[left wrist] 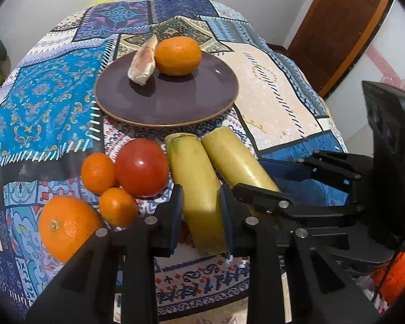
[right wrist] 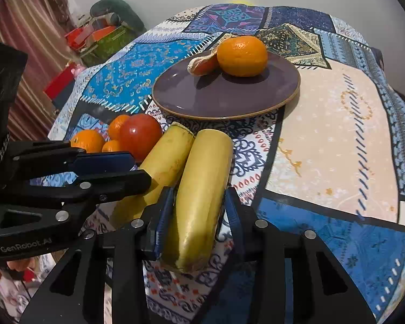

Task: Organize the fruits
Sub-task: 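Grasp one yellow cylinder with the left tool while the right tool grasps the other, then carry both yellow cylinders upright over the purple plate with both tools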

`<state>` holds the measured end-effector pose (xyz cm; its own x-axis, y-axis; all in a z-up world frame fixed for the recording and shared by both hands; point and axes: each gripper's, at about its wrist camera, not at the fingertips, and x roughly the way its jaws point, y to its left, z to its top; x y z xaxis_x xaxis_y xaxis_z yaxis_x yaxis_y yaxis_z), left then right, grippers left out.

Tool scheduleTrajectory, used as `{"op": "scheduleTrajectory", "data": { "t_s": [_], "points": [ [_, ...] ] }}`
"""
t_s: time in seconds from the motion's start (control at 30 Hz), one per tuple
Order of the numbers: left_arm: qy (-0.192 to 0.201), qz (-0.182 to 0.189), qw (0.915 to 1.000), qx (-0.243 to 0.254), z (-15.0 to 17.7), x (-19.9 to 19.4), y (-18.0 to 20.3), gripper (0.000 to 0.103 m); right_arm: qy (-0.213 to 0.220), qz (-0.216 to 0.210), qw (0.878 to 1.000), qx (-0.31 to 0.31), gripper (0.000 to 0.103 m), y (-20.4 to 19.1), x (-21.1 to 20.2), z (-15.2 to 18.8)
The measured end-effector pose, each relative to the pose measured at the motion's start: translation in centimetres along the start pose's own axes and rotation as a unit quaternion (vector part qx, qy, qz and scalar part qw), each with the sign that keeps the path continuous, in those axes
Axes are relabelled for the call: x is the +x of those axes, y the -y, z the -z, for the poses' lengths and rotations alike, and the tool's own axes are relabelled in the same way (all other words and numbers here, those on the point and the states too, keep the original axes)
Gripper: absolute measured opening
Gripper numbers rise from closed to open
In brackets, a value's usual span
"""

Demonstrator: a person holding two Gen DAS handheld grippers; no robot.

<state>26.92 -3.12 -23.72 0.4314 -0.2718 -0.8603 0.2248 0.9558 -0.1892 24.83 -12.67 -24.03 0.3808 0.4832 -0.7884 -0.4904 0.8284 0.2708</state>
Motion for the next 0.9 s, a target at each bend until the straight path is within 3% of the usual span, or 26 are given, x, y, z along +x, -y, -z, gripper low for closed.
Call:
{"op": "scheduleTrajectory", "data": {
  "t_s": [0.13,0.37,0.5,0.77,0.9],
  "points": [
    [0.003,-0.015,0.9996,0.022,-0.1,0.3,1.0,0.027,0.001,0.024,1.000,-0.010,0.034,0.7,-1.3,0.9],
    [-0.005,-0.020,0.9996,0.019,-0.7,1.0,0.9,0.032,-0.010,0.063,0.998,0.008,0.034,3.6,-2.9,2.3],
    [-0.012,-0.026,0.9995,0.017,-1.3,1.7,0.7,0.037,-0.011,0.058,0.998,0.025,0.034,4.2,-3.3,2.2],
    [-0.017,0.001,0.9999,-0.001,-0.8,1.4,0.3,0.038,-0.002,0.077,0.997,0.015,0.037,3.7,-3.3,0.4],
    [-0.022,0.005,0.9997,0.000,-0.4,1.2,0.5,0.038,-0.013,0.078,0.996,0.030,0.051,4.4,-3.1,0.9]
  ]
}}
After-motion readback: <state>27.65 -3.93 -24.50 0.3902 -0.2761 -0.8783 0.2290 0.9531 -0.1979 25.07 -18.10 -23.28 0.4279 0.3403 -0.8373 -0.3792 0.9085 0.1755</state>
